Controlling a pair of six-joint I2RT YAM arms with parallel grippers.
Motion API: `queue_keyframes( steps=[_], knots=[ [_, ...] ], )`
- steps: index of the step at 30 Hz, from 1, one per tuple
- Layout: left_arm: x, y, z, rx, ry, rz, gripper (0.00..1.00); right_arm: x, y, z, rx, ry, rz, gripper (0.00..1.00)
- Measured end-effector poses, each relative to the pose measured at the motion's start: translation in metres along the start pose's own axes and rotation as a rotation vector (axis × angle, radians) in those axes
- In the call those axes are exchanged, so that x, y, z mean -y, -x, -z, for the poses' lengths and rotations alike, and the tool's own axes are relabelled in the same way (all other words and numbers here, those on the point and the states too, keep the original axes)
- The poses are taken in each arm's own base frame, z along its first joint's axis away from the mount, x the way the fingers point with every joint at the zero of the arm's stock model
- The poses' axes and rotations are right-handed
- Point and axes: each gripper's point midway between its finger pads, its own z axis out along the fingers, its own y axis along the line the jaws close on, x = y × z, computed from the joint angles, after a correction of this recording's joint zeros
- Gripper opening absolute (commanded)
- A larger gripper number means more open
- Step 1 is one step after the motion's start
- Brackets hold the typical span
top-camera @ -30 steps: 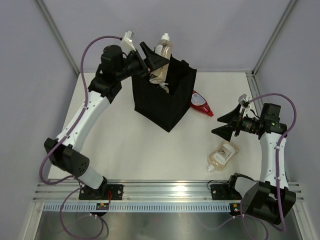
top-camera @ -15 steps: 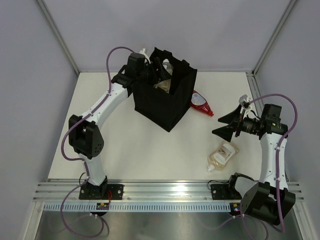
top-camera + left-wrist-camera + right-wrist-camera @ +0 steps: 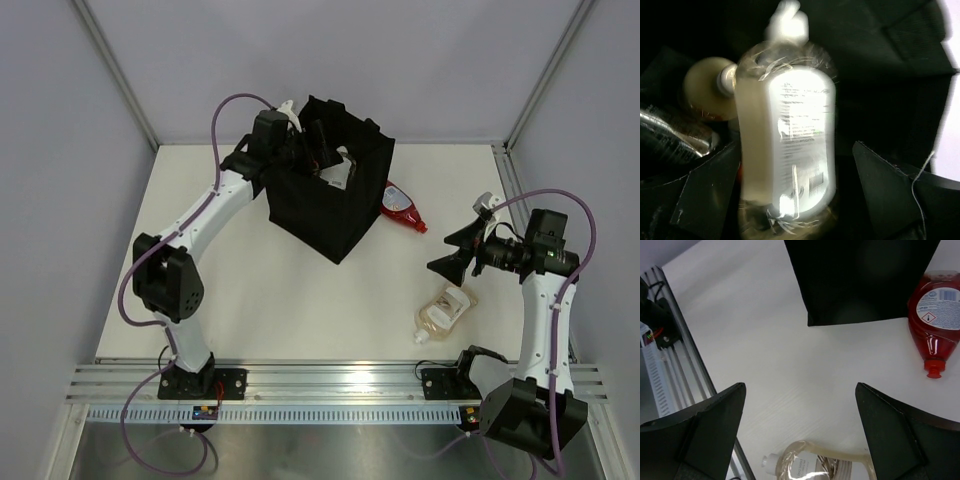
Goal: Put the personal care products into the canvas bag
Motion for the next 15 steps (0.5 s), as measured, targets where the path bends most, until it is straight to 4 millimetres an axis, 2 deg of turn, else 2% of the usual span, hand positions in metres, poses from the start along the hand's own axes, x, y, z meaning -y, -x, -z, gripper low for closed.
queue_keyframes(
  steps=[3, 9, 12, 15],
  knots=[
    [0.014, 0.014, 0.013, 0.049, -0.043, -0.042, 0.99, 0.005, 0.001, 0.006, -0.054, -0.042, 0.072, 0.99],
    [0.046, 0.041, 0.056, 0.146, -0.115, -0.158, 0.99, 0.017, 0.016, 0.025, -0.182, -0.093, 0.346, 1.0],
    [0.057, 0.051, 0.079, 0.187, -0.131, -0.241, 0.99, 0.018, 0.006, 0.032, -0.262, -0.083, 0.515, 0.99],
    [0.062, 0.058, 0.108, 0.221, -0.129, -0.325, 0.99, 0.032, -0.009, 0.042, -0.386, -0.06, 0.725, 1.0]
  ],
)
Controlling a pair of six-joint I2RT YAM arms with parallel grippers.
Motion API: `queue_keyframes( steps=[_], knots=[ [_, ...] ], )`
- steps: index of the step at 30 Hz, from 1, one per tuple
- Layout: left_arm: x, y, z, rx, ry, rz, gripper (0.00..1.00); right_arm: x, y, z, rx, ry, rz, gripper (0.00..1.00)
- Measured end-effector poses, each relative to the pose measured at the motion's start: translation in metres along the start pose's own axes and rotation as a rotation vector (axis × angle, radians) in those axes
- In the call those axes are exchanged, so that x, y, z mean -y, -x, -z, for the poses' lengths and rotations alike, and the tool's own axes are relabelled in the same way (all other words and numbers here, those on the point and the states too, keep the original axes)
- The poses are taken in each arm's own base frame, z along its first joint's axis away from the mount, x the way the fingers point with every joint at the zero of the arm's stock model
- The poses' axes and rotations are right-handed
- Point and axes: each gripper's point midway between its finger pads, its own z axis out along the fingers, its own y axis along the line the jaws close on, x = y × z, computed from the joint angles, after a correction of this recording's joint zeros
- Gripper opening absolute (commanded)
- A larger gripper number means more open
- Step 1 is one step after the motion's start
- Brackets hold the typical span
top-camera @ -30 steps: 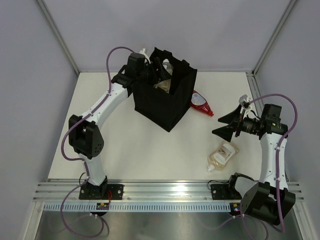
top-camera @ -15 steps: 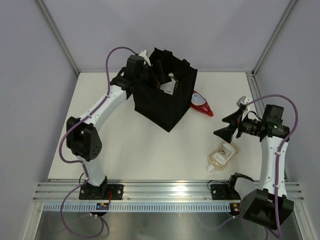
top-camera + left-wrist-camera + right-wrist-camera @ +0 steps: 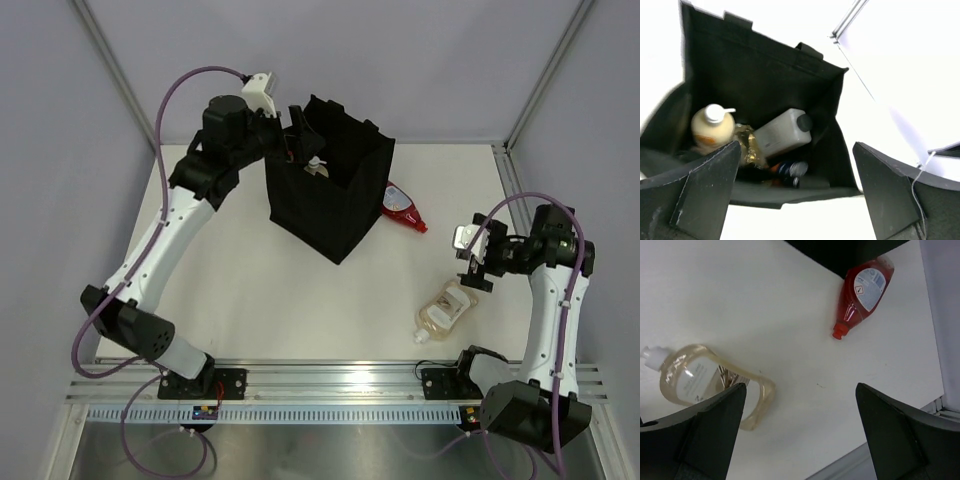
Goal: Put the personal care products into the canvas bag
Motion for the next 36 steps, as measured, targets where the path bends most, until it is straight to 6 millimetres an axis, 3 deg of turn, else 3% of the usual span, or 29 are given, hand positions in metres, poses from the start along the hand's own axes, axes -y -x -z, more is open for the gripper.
queue_keyframes(
  steps=[4, 8, 11, 15, 20, 23, 27, 30, 36],
  knots=[
    [0.007, 0.023, 0.05, 0.074, 0.003, -0.092, 0.99, -0.011, -0.039, 0.0, -0.16, 0.075, 0.105, 1.0],
    [0.005, 0.028, 0.113, 0.152, 0.047, -0.153, 0.99, -0.05, -0.082, -0.005, -0.299, 0.193, 0.112, 1.0],
    [-0.002, 0.008, 0.149, 0.179, 0.086, -0.179, 0.99, -0.088, -0.102, -0.008, -0.362, 0.3, 0.103, 0.99],
    [-0.02, -0.041, 0.182, 0.156, 0.145, -0.184, 0.99, -0.12, -0.111, -0.021, -0.371, 0.438, 0.154, 0.99],
    [-0.052, -0.108, 0.197, 0.067, 0.24, -0.159, 0.99, -0.125, -0.112, -0.045, -0.343, 0.553, 0.261, 1.0],
    [-0.069, -0.138, 0.202, 0.012, 0.292, -0.143, 0.99, -0.12, -0.119, -0.058, -0.351, 0.581, 0.303, 0.99],
    [-0.079, -0.155, 0.207, -0.015, 0.328, -0.128, 0.99, -0.115, -0.126, -0.074, -0.373, 0.607, 0.352, 0.99],
    [-0.079, -0.157, 0.208, -0.003, 0.333, -0.111, 0.99, -0.111, -0.131, -0.084, -0.393, 0.612, 0.363, 1.0],
    [-0.084, -0.171, 0.199, -0.007, 0.332, -0.048, 0.99, -0.105, -0.139, -0.107, -0.436, 0.614, 0.363, 0.99]
  ],
)
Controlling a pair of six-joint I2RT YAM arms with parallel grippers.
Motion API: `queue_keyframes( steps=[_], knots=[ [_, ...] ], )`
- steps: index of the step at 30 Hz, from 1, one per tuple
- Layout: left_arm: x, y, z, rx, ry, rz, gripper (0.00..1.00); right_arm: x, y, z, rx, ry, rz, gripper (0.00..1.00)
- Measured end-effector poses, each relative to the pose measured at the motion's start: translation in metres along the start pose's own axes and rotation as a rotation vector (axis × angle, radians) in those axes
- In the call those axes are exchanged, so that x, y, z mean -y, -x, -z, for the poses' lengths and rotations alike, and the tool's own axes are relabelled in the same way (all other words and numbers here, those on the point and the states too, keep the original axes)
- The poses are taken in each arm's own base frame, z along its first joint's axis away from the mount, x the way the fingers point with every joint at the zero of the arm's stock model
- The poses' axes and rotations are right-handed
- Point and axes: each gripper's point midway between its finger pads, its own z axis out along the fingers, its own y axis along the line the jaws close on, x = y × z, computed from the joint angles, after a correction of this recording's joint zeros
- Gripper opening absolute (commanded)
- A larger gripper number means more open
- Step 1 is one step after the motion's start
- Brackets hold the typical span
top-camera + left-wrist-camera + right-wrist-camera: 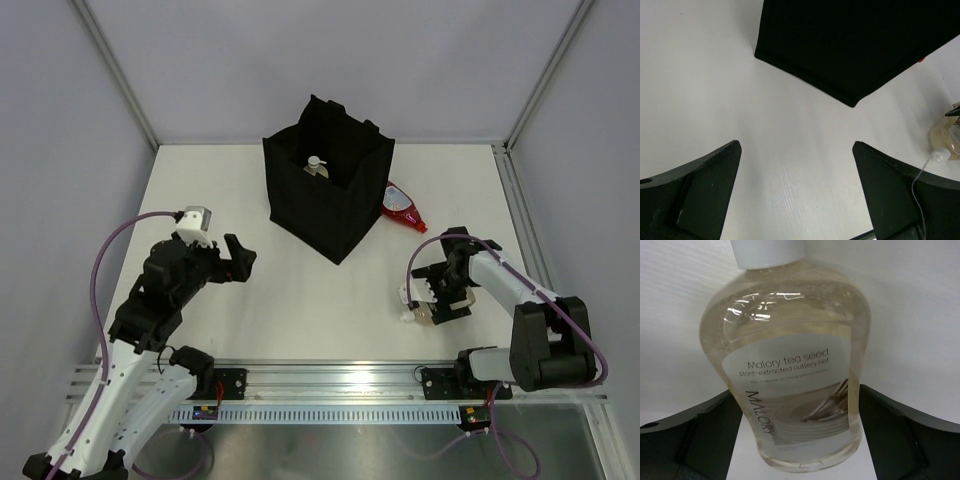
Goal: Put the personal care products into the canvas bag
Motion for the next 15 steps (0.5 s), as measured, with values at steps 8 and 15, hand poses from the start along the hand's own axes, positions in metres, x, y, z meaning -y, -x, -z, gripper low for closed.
queue_keyframes(
  steps=[8, 15],
  knots=[
    [0.001, -0.013, -0.006, -0.035, -0.004, 0.053, 0.99, 0.0, 0.004, -0.017, -0.01, 0.065, -0.086, 1.0],
    [0.003, -0.013, -0.005, -0.032, -0.01, 0.076, 0.99, 0.021, 0.01, -0.018, -0.006, 0.055, -0.221, 0.76]
  ],
)
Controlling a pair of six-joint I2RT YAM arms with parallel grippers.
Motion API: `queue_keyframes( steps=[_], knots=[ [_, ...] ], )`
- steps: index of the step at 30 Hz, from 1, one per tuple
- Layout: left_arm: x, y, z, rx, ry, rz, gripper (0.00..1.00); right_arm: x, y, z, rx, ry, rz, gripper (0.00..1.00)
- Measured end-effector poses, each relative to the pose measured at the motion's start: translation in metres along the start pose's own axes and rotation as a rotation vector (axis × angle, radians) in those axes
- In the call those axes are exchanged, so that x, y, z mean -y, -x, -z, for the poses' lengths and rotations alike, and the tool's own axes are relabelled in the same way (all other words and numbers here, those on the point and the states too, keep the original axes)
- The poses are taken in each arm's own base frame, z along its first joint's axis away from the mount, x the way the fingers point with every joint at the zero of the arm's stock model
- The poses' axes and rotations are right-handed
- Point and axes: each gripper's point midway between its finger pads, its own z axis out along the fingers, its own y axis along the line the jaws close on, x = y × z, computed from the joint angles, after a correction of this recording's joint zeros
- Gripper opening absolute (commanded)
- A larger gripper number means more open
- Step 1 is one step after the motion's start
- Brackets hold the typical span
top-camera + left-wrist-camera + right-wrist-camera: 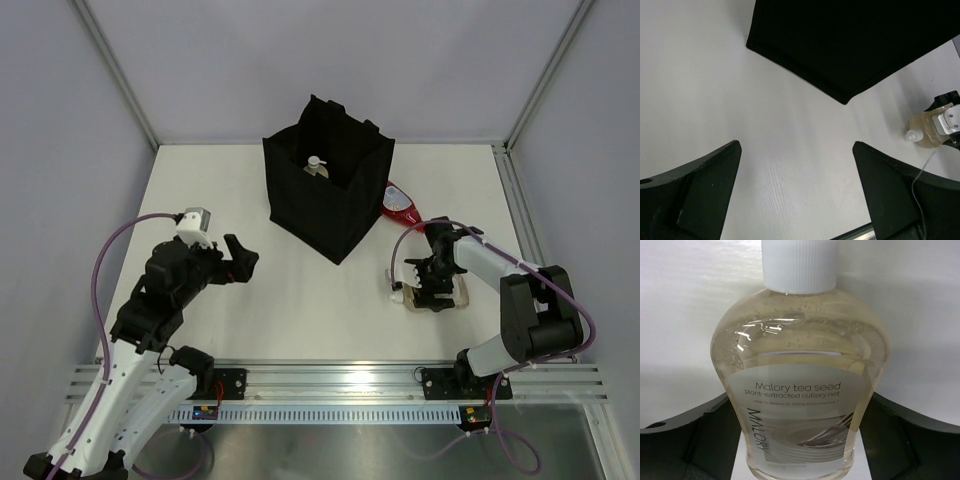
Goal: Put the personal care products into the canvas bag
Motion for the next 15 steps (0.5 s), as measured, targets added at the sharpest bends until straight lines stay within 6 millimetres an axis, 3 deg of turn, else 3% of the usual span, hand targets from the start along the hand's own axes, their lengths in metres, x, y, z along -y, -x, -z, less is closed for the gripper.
queue_keyframes(
  steps=[4, 7, 15],
  knots=[
    [0.001, -0.001, 0.001, 0.003, -0.003, 0.016, 0.99, 0.003, 0.002, -0.001, 0.003, -0.019, -0.076, 0.46],
    [0.0, -0.005, 0.001, 0.0, -0.002, 0.03, 0.99, 0.005, 0.003, -0.001, 0.007, -0.037, -0.142, 0.3],
    [0.0, -0.012, -0.001, -0.018, -0.006, 0.068, 0.99, 0.004, 0.012, -0.001, 0.048, -0.064, -0.373, 0.1]
  ],
)
